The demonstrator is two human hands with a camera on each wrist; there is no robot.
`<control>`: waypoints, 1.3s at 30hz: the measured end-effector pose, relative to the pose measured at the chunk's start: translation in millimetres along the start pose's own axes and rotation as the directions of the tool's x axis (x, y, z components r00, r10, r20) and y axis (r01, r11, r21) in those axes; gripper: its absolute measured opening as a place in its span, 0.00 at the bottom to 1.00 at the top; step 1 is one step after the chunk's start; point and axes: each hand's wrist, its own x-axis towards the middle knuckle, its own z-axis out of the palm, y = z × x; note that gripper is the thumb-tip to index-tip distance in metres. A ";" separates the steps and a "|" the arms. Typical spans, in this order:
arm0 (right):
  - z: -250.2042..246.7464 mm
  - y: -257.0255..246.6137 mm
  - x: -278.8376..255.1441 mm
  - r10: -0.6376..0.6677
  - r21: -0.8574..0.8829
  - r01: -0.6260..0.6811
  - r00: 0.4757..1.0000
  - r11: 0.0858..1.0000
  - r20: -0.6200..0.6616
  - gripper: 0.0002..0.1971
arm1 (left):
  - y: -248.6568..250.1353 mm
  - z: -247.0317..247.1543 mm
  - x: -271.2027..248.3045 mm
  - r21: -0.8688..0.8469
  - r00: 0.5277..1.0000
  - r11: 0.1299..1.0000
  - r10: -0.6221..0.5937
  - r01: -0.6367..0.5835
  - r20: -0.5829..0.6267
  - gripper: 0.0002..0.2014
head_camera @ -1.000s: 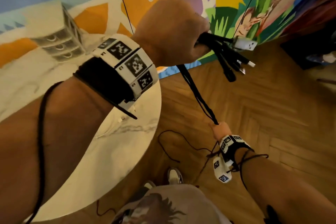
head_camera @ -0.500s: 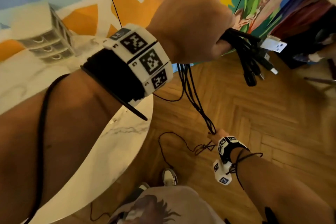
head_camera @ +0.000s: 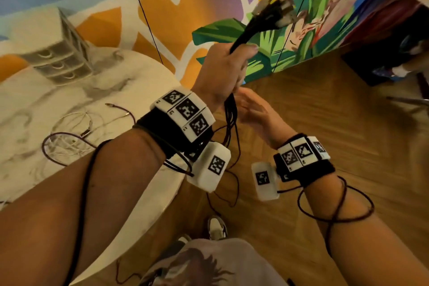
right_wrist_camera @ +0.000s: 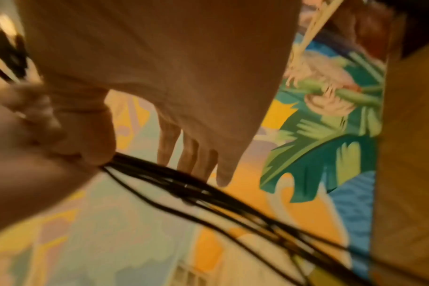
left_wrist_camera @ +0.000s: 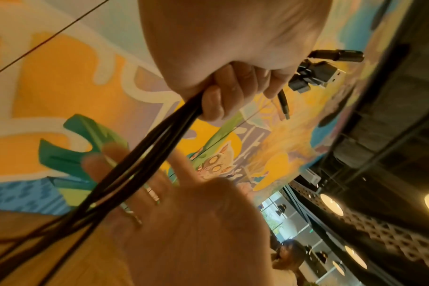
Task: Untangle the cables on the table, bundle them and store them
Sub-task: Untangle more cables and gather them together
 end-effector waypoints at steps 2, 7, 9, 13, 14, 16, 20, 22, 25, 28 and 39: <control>15.2 -5.6 6.9 0.013 -0.064 -0.011 0.999 0.998 0.033 0.10 | 1.1 -1.9 -1.0 -0.089 0.999 0.995 -0.048 0.049 0.010 0.27; 33.2 36.2 17.0 0.128 -0.334 -0.162 0.984 0.929 -0.121 0.17 | -4.3 -8.7 -6.8 0.022 1.000 1.000 -0.011 0.011 0.019 0.26; 33.7 35.0 13.4 0.140 -0.310 -0.146 0.989 0.939 -0.040 0.07 | -11.7 -13.0 -11.1 0.052 1.000 0.998 -0.020 0.019 0.018 0.25; 36.7 5.4 8.2 -0.010 0.046 0.013 0.999 0.999 -0.044 0.15 | -34.5 -21.7 -18.8 -0.094 0.991 0.986 -0.134 0.136 0.024 0.24; 37.5 -5.0 7.4 -0.021 0.170 0.032 0.998 0.985 -0.066 0.18 | -39.0 -21.9 -21.8 -0.107 0.985 0.980 -0.168 0.171 0.034 0.19; 38.1 -20.7 8.4 -0.023 0.280 0.042 0.997 0.959 -0.072 0.27 | -47.5 -17.7 -28.8 -0.079 0.972 0.969 -0.229 0.233 0.058 0.05; 38.1 -33.3 12.2 0.026 0.038 -0.024 0.999 0.999 -0.044 0.18 | -67.5 -0.7 -43.6 0.120 0.967 0.968 -0.233 0.221 0.100 0.12; 38.3 -32.1 12.6 0.080 -0.044 -0.083 0.995 0.996 -0.061 0.18 | -69.0 1.2 -48.7 0.206 0.958 0.953 -0.252 0.221 0.137 0.15; 41.5 -25.8 14.1 0.087 -0.079 -0.095 0.991 0.992 -0.098 0.20 | -68.6 -9.5 -55.1 0.425 0.948 0.901 -0.202 0.082 0.246 0.20; 47.1 -22.2 19.9 0.118 -0.010 -0.122 0.975 0.993 -0.187 0.20 | -61.0 -26.5 -60.1 0.656 0.968 0.750 -0.097 -0.082 0.232 0.16; 72.8 -15.5 22.6 -0.052 -0.259 0.053 0.999 0.964 0.012 0.18 | -29.5 -40.0 -28.8 0.671 0.935 0.653 0.278 -0.352 0.219 0.23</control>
